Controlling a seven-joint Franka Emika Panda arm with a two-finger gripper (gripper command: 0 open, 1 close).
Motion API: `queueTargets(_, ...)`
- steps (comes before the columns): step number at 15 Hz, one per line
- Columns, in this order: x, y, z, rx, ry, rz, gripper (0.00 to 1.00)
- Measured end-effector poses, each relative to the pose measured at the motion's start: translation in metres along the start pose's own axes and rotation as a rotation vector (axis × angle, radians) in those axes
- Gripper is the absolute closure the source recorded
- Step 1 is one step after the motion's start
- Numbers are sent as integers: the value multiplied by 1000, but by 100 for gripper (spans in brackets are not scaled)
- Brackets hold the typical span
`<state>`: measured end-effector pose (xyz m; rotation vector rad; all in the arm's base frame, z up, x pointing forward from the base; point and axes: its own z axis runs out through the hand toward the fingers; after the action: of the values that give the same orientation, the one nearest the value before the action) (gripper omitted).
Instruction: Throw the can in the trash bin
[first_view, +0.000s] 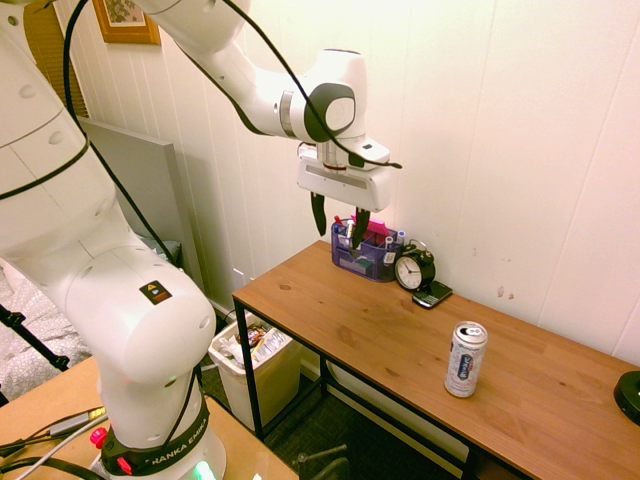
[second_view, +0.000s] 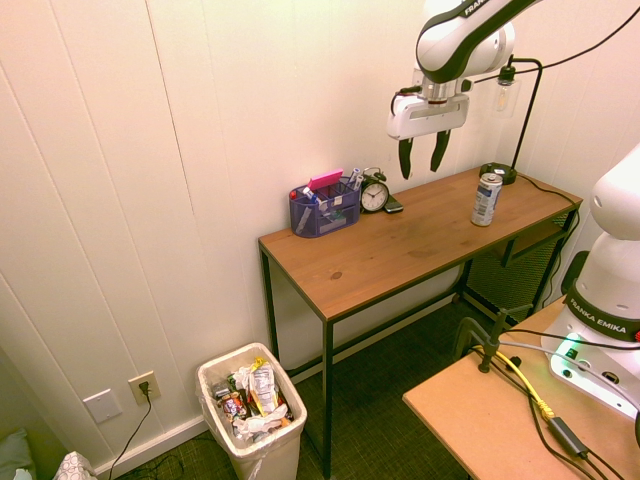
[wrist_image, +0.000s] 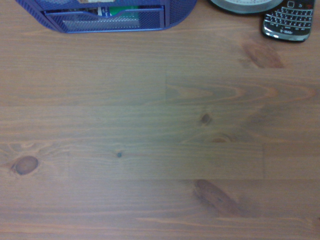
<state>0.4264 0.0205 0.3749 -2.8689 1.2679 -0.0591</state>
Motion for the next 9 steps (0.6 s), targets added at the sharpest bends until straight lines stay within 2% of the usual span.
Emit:
queueTargets(4, 11, 2, 8, 11, -19, 34, 0)
queueTargets(9, 87, 57, 70, -40, -127, 248, 0)
